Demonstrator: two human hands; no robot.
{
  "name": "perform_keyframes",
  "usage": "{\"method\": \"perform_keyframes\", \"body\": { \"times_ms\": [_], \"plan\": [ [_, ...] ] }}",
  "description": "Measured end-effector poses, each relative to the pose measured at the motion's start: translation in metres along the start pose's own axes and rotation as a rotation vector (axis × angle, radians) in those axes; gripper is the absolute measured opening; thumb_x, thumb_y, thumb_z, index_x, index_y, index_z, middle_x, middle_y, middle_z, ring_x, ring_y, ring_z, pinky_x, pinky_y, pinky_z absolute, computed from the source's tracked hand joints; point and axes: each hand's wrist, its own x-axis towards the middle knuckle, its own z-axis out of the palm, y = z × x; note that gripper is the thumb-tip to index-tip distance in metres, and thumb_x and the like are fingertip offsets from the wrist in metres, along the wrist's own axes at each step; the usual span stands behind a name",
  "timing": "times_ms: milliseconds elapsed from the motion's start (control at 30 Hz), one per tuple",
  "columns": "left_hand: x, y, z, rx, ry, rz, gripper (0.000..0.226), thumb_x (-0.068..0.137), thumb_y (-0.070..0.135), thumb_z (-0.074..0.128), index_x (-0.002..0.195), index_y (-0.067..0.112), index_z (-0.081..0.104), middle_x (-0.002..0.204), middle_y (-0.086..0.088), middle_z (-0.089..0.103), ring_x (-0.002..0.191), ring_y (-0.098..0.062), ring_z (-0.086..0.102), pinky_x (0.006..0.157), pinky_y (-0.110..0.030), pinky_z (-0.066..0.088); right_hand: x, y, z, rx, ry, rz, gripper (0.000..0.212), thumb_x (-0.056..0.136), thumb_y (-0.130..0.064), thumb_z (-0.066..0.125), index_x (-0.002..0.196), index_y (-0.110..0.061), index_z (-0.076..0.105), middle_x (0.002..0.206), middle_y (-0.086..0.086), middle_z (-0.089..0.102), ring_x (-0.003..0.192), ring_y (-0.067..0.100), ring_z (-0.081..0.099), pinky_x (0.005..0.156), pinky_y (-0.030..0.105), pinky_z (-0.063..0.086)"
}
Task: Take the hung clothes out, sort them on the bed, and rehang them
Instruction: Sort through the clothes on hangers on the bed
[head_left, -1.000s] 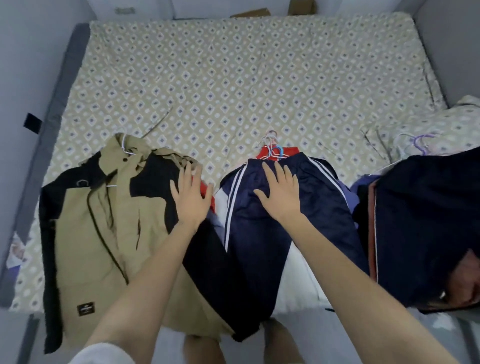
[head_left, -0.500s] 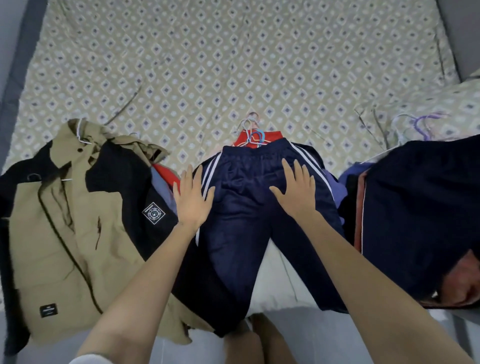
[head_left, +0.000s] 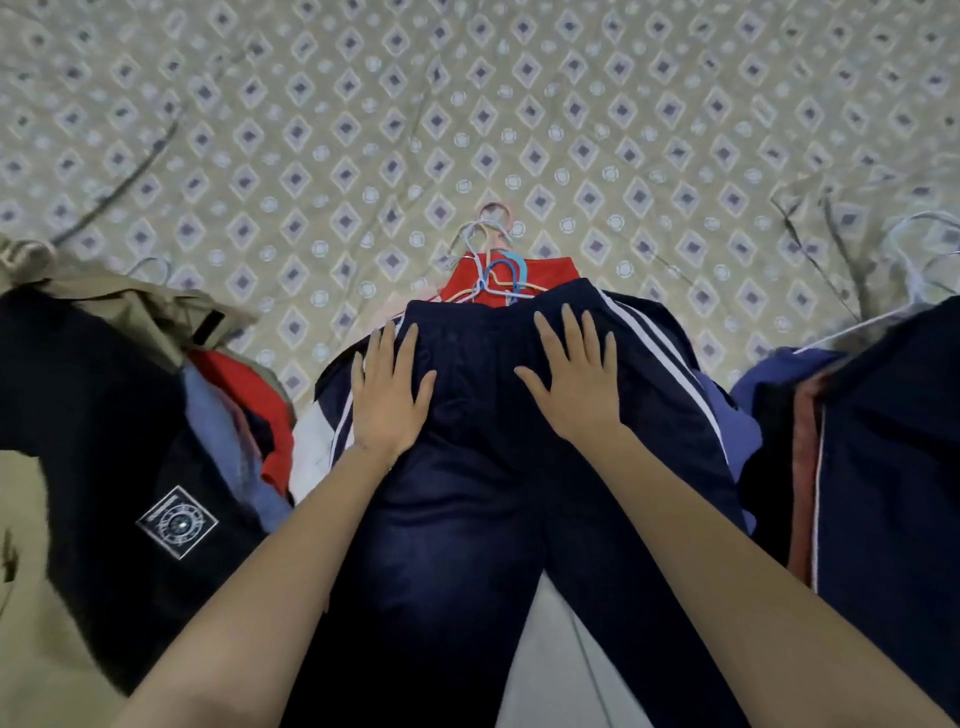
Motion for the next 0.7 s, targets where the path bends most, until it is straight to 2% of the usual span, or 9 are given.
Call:
{"method": "perform_keyframes", "body": {
  "times_ms": [200, 300, 433, 500, 600, 700],
  "plan": [
    [0.036, 0.003, 0.013, 0.015, 0.083, 0.053, 0.061, 0.103, 0.047, 0.022, 0.156, 0.017, 0.026, 0.161, -0.011, 0.027, 0.149, -0.028, 0.022, 0.121, -0.049, 0.016, 0.029, -0.001, 0.022, 0.075, 0.079, 0.079, 0.069, 0.099, -0.06, 0.028, 0.157, -0.028, 0.008, 0.165, 0.006, -0.001, 0.151, 0.029, -0.007, 0.12, 0.053, -0.005],
    [0.044, 0.009, 0.018, -0.03, 0.168, 0.047, 0.057, 0.104, 0.043, 0.03, 0.151, 0.011, 0.036, 0.149, -0.014, 0.044, 0.136, -0.031, 0.041, 0.113, -0.048, 0.031, 0.04, 0.001, 0.025, 0.066, 0.131, 0.068, 0.07, 0.098, -0.062, 0.028, 0.157, -0.028, 0.013, 0.165, 0.007, 0.004, 0.151, 0.03, -0.004, 0.12, 0.055, -0.004],
    [0.053, 0.014, 0.015, -0.143, 0.239, 0.001, 0.057, 0.103, 0.041, 0.041, 0.15, 0.009, 0.036, 0.133, -0.011, 0.055, 0.116, -0.031, 0.05, 0.102, -0.04, 0.036, 0.051, 0.004, 0.023, 0.022, 0.132, 0.053, 0.072, 0.097, -0.064, 0.028, 0.157, -0.026, 0.014, 0.164, 0.009, 0.011, 0.151, 0.032, -0.002, 0.119, 0.056, -0.004],
    [0.055, 0.02, 0.004, -0.199, 0.216, -0.05, 0.06, 0.102, 0.044, 0.046, 0.151, 0.011, 0.035, 0.127, -0.009, 0.058, 0.111, -0.03, 0.051, 0.097, -0.039, 0.04, 0.05, 0.0, 0.018, -0.008, 0.089, 0.049, 0.073, 0.097, -0.064, 0.024, 0.157, -0.024, 0.014, 0.162, 0.012, 0.017, 0.151, 0.033, 0.002, 0.119, 0.055, -0.003],
    [0.054, 0.031, -0.017, -0.173, 0.096, -0.14, 0.06, 0.098, 0.052, 0.05, 0.147, 0.017, 0.04, 0.118, -0.01, 0.063, 0.108, -0.032, 0.054, 0.081, -0.043, 0.048, 0.041, -0.009, 0.005, -0.06, 0.018, 0.016, 0.072, 0.096, -0.062, 0.021, 0.157, -0.024, 0.016, 0.155, 0.015, 0.031, 0.149, 0.033, 0.015, 0.119, 0.054, -0.003],
    [0.04, 0.037, -0.038, -0.123, -0.044, -0.061, 0.05, 0.096, 0.056, 0.051, 0.13, 0.019, 0.056, 0.104, -0.008, 0.069, 0.101, -0.03, 0.06, 0.072, -0.041, 0.051, 0.027, -0.01, -0.02, -0.079, -0.023, 0.03, 0.069, 0.098, -0.059, 0.025, 0.154, -0.019, 0.025, 0.143, 0.015, 0.044, 0.14, 0.035, 0.03, 0.118, 0.055, 0.001]
  ]
}}
